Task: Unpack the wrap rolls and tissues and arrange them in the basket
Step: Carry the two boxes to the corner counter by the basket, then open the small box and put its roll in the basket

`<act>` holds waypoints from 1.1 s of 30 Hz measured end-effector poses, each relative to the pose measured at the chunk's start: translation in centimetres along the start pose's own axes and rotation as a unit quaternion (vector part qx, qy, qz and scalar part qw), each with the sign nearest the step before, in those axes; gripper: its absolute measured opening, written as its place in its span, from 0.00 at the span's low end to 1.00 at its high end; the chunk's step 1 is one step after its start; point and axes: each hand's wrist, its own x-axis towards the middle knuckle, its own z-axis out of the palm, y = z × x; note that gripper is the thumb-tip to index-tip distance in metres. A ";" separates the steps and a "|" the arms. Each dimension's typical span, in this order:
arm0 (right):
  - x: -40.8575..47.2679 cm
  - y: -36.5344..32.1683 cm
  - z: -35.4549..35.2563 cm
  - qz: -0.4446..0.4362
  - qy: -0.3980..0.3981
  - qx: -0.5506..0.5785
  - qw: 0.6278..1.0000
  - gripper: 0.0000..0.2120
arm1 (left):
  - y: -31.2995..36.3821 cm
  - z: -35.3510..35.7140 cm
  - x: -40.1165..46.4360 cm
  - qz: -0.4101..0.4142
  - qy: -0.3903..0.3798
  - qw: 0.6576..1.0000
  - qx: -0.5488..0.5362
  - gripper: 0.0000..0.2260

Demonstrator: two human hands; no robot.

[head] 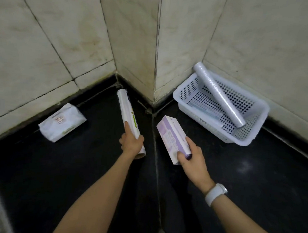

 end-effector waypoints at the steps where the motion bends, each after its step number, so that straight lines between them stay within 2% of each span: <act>1: 0.3 -0.1 0.1 0.005 0.003 0.001 1.000 0.29 | 0.3 0.2 0.6 0.000 0.000 1.000 0.007 0.36; 7: 1.3 -0.3 0.4 0.020 0.001 0.002 1.000 0.28 | 0.5 1.2 1.4 0.011 0.008 1.000 0.006 0.36; 10: 1.4 -0.1 -0.2 0.019 0.014 0.012 1.000 0.28 | 0.5 0.9 1.0 0.001 0.028 0.999 0.028 0.33; 12: 1.4 0.0 -0.9 0.018 0.036 0.037 0.999 0.28 | 0.6 0.5 0.4 0.034 0.063 0.997 0.035 0.28; 14: 1.4 -0.1 -1.7 0.009 0.051 0.068 0.996 0.29 | 0.8 0.1 -0.6 0.109 0.083 0.991 0.008 0.24; 17: 1.2 -0.6 -3.5 -0.011 0.066 0.094 0.993 0.30 | 1.5 -0.3 -2.8 0.247 0.022 0.968 -0.030 0.22; 20: 0.3 -1.2 -5.7 -0.043 0.048 0.101 0.993 0.30 | 2.1 0.0 -5.1 0.338 -0.101 0.935 0.031 0.25; 24: -1.5 -1.7 -8.5 -0.081 -0.052 0.099 0.990 0.30 | 3.0 2.1 -7.5 0.356 -0.237 0.897 0.113 0.39; 26: -2.5 -1.8 -9.4 -0.089 -0.081 0.111 0.987 0.30 | 3.6 3.0 -8.6 0.345 -0.296 0.885 0.098 0.40; 27: -3.0 -1.7 -9.8 -0.091 -0.089 0.118 0.985 0.30 | 3.9 3.3 -9.1 0.339 -0.316 0.883 0.079 0.38; 30: -4.3 -0.8 -10.7 -0.098 -0.115 0.114 0.982 0.29 | 4.1 4.3 -10.4 0.358 -0.287 0.885 0.079 0.28; 33: -5.1 0.2 -10.9 -0.087 -0.085 0.109 0.987 0.21 | 3.6 4.8 -11.2 0.417 -0.198 0.879 0.120 0.28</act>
